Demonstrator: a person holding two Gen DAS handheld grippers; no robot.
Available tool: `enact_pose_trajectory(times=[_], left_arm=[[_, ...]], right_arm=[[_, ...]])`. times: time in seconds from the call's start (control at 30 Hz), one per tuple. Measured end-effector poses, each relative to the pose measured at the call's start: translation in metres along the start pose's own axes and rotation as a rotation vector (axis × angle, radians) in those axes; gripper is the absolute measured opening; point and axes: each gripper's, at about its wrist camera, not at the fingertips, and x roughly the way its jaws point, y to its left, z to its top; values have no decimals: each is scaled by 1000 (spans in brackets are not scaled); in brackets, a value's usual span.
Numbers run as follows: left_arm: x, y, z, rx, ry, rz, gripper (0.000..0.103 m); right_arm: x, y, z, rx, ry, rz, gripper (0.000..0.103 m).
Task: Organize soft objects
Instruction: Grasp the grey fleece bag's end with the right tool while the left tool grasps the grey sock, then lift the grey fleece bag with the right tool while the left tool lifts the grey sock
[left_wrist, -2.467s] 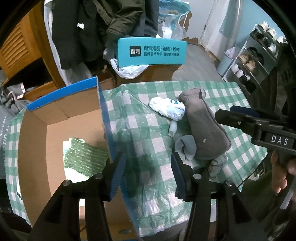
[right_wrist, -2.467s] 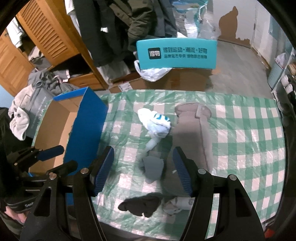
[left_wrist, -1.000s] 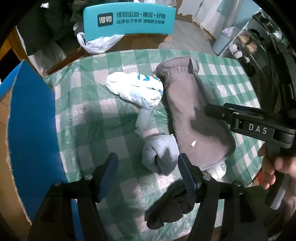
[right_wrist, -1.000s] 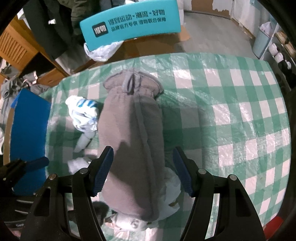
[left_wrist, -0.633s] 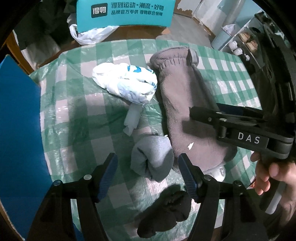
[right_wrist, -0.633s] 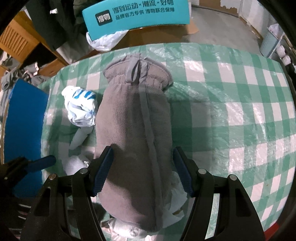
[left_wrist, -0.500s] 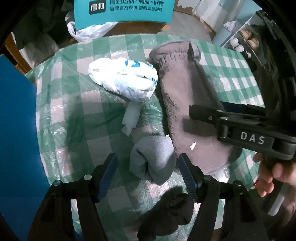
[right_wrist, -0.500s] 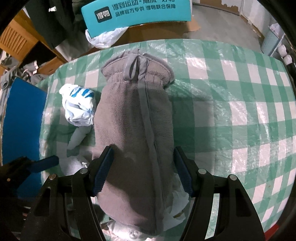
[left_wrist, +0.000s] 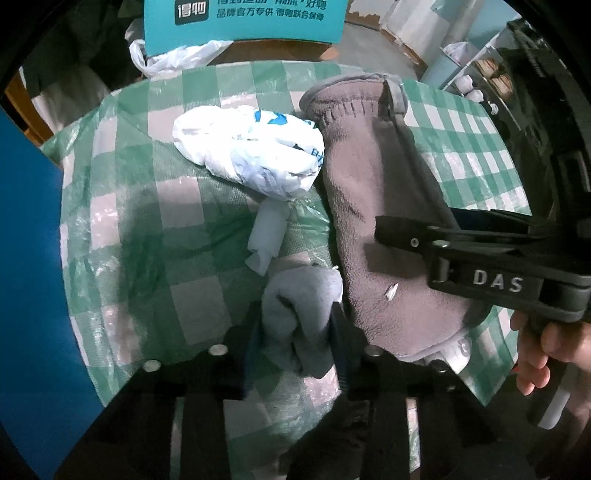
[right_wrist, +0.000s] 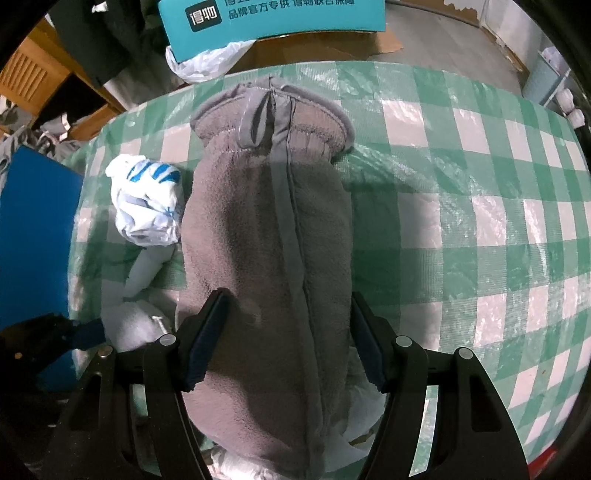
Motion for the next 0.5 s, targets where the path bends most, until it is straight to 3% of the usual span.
enact_pose_trajectory(times=[0.13,0.2,0.23,0.5], left_arm=[[-4,0,-1,9,-11,27,29],[-7,3,-1,4,-13,29,30],[-9,5,-2,-2,-14,30,30],[-30,12,-4,-20,-50,40,29]], right_arm=[[0,6,-3,-24,-11,-17,46],[-3,11,-4,-45,-30,-41,21],[-5,13,-4,-54,-38,-51,18],[-34,25,-5,-77,-130,-38,13]])
